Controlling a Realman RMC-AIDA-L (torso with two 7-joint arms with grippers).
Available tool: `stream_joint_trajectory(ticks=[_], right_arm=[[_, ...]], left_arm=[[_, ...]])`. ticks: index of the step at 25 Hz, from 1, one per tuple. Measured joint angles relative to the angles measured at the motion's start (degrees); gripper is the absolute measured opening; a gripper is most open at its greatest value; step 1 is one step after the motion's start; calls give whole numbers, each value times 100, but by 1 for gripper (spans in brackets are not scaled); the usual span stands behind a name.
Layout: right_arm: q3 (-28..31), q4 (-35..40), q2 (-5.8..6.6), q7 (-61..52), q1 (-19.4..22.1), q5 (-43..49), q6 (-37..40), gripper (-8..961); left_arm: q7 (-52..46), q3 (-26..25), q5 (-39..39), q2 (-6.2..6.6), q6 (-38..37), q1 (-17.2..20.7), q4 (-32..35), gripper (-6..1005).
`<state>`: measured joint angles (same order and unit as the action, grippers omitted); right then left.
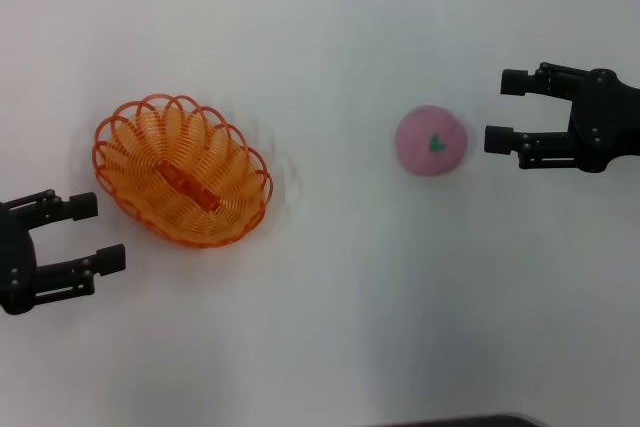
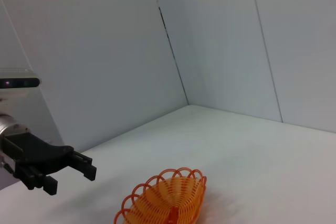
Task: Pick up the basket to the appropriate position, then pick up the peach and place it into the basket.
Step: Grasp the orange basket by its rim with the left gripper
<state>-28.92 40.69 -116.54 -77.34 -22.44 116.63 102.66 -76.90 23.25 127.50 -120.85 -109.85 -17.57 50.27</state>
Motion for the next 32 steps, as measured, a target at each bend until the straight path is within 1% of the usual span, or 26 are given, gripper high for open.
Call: stream_joint_trajectory(ticks=[28, 32], right_arm=[[0, 0, -7, 0, -6, 0, -18, 938], [0, 0, -28, 0, -12, 0, -18, 938]], left_arm=[[0, -23, -40, -9, -11, -23, 0, 790], [0, -23, -42, -42, 9, -75, 0, 790]])
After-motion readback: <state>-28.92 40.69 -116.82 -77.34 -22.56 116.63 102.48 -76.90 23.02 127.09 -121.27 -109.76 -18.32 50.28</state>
